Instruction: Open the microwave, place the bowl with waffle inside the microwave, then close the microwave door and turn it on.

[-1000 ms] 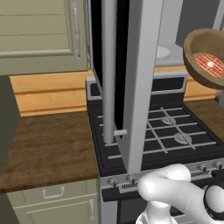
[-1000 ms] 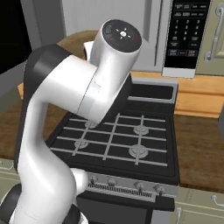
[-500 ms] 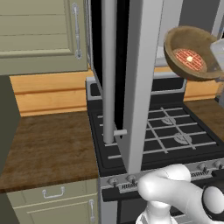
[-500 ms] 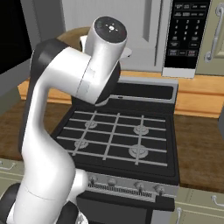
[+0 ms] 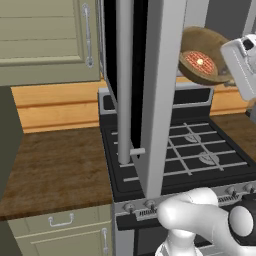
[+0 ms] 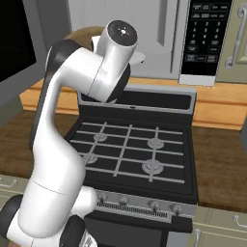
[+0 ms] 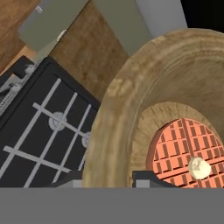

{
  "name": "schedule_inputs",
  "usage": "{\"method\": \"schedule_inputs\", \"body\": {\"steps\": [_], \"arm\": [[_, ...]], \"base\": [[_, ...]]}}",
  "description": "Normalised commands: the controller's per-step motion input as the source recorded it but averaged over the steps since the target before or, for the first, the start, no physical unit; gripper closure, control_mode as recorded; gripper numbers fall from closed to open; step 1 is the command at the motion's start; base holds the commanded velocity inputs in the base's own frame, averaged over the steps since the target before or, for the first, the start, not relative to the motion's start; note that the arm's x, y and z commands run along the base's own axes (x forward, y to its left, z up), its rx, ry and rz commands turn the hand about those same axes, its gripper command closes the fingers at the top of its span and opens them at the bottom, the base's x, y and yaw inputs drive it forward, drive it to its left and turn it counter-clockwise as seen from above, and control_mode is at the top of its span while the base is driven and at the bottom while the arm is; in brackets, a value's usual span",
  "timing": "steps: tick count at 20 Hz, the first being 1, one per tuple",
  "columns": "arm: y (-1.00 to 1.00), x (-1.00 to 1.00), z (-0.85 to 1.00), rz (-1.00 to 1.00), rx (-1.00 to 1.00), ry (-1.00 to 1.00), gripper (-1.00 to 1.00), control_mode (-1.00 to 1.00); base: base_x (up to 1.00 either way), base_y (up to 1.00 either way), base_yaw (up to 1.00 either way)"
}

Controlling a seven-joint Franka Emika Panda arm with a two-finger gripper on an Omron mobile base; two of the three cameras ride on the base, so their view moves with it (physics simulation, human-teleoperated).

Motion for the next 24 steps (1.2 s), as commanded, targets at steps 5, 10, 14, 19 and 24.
{"method": "schedule_inputs", "body": {"steps": [5, 10, 14, 19, 24], "arm": [[0.1, 0.64, 0.03, 0.0, 0.01, 0.0, 1.0, -1.0], [0.04, 0.63, 0.02, 0.0, 0.0, 0.0, 1.0, -1.0], [0.01, 0.59, 0.0, 0.0, 0.0, 0.0, 1.0, -1.0], [0.0, 0.64, 0.0, 0.0, 0.0, 0.0, 1.0, -1.0], [0.0, 0.57, 0.0, 0.0, 0.0, 0.0, 1.0, -1.0]], "base": [[0.0, 0.0, 0.0], [0.0, 0.0, 0.0], [0.0, 0.0, 0.0], [0.0, 0.0, 0.0], [0.0, 0.0, 0.0]]}}
